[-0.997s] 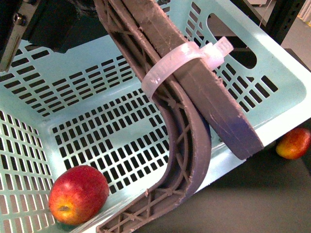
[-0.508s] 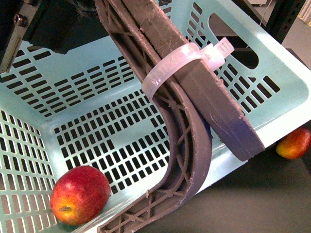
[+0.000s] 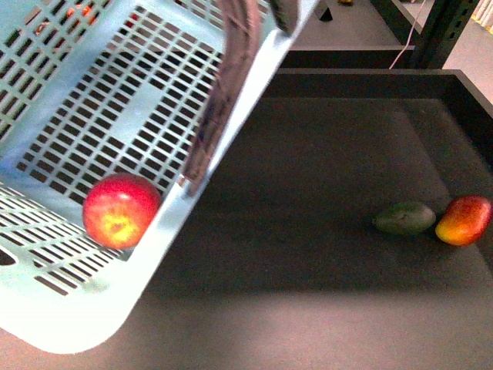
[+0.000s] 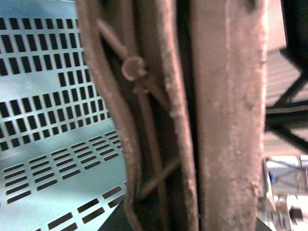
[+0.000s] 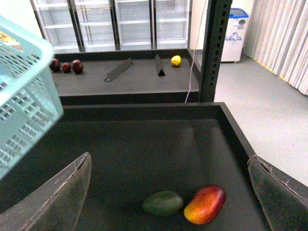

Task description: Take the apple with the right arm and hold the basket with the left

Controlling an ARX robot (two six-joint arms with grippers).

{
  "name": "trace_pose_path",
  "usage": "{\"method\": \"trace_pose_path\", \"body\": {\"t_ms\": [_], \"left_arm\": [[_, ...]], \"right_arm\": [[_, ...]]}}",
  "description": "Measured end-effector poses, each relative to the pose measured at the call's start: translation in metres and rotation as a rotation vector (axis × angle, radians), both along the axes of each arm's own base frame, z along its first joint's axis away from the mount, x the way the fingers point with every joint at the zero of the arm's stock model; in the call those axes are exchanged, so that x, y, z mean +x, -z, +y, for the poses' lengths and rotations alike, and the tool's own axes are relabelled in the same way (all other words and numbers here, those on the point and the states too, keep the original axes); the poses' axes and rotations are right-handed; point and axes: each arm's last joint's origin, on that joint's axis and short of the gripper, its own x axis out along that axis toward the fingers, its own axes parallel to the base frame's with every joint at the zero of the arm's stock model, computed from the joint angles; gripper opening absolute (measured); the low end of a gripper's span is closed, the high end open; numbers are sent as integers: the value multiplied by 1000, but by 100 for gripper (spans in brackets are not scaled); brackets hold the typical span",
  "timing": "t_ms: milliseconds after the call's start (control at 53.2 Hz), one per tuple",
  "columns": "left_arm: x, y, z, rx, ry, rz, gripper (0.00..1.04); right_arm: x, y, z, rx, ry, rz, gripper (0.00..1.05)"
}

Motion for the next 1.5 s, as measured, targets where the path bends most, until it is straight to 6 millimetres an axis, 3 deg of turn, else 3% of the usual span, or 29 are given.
{"method": "trace_pose_path", "body": {"t_ms": [113,395,546,640,790,1148,1354,1505], "left_arm": [[11,0,22,-65,-63,19,15],[36,24,71,-162,-187,100,15],[63,57,110,-214,-328,190,15],[78,71,124,-216,-380,232,15],[89,85,134,-218,-418,295,15],[93,120,144,-215,-457,442,15],[89,123,145,-216,-464,459,15],[82,122,145,-222,-468,454,36]], "right_arm": [[0,0,0,0,-2,0,96],[0,0,0,0,-3,0,96],[0,0,0,0,-3,0,96],[0,0,0,0,-3,0,96],[0,0,0,0,-3,0,96],[0,0,0,0,-3,0,96],[0,0,0,0,-3,1,96],[0,0,0,0,-3,1,96]]}}
